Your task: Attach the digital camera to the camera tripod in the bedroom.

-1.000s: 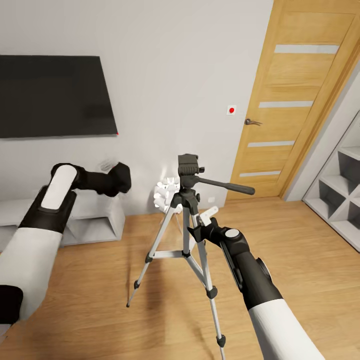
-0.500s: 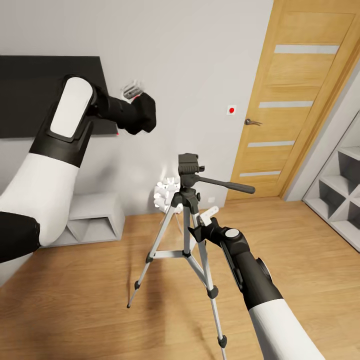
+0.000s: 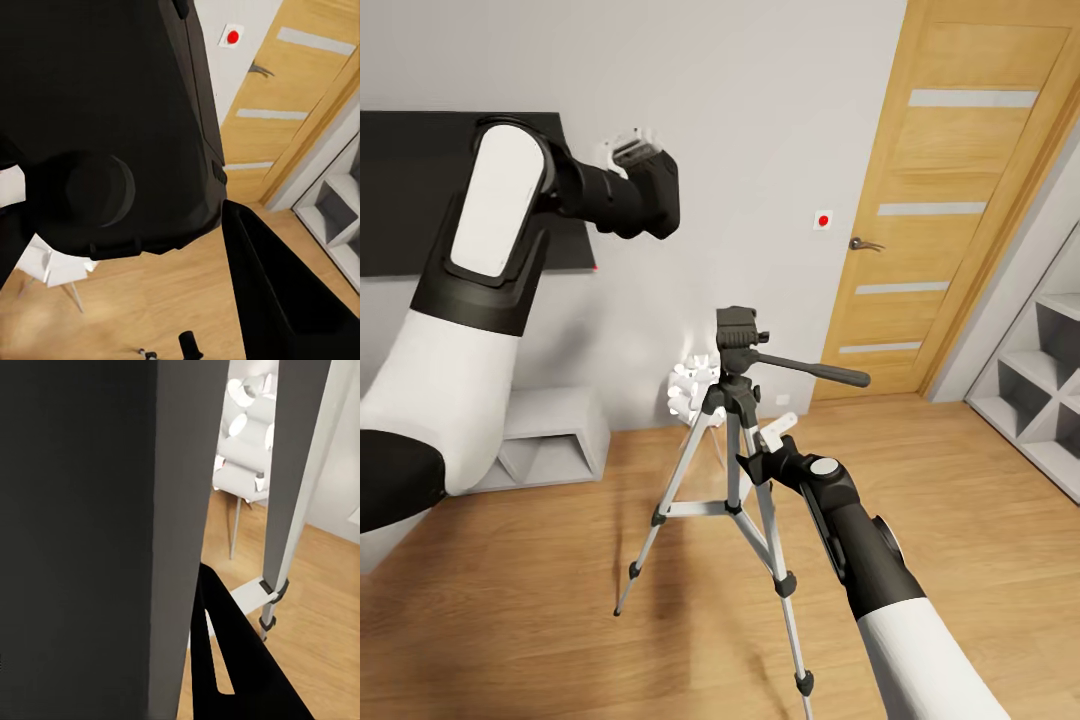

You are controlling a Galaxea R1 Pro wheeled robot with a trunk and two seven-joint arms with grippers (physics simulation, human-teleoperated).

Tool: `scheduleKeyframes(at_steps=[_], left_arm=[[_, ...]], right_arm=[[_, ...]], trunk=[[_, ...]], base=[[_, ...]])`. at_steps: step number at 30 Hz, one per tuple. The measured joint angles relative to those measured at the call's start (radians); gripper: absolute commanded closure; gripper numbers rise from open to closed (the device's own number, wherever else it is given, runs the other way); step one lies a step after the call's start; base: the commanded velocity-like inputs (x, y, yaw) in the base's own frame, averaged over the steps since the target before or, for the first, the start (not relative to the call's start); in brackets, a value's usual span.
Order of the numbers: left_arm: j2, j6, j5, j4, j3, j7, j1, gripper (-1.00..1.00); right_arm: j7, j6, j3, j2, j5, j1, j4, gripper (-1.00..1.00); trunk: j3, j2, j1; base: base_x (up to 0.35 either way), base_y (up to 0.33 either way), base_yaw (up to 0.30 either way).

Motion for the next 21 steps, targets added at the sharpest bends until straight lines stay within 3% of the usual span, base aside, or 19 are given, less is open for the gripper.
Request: scheduleKeyframes(at_steps=[11,12,14,21], left_arm=[[-0.003,-0.002,-0.010,-0.022,-0.018,-0.002,0.033,1.00],[0.007,-0.001,-0.007,-0.025,-0.070,-0.004,0.048,1.00],[0.010,-0.001,-0.013,-0.027,-0.093,-0.005,0.051,1.00],[0.012,-0.004,-0.016,-0.013,-0.116,-0.006,0.054,1.00]], right_arm=[[-0.002,-0.001,0.000,0.000,0.000,0.000,0.009,1.00],[-0.003,-0.002,0.000,0.000,-0.002,0.000,0.010,1.00],[-0.003,-0.004,0.000,0.000,-0.001,0.000,0.013,1.00],[-0.003,-0.003,0.000,0.000,0.000,0.000,0.014,1.00]], trunk=[[0.000,0.000,0.000],[0.000,0.000,0.000],[0.000,0.000,0.000],[0.000,0.000,0.000]], base=[[0.000,0.000,0.000],[0.000,0.000,0.000],[0.000,0.000,0.000],[0.000,0.000,0.000]])
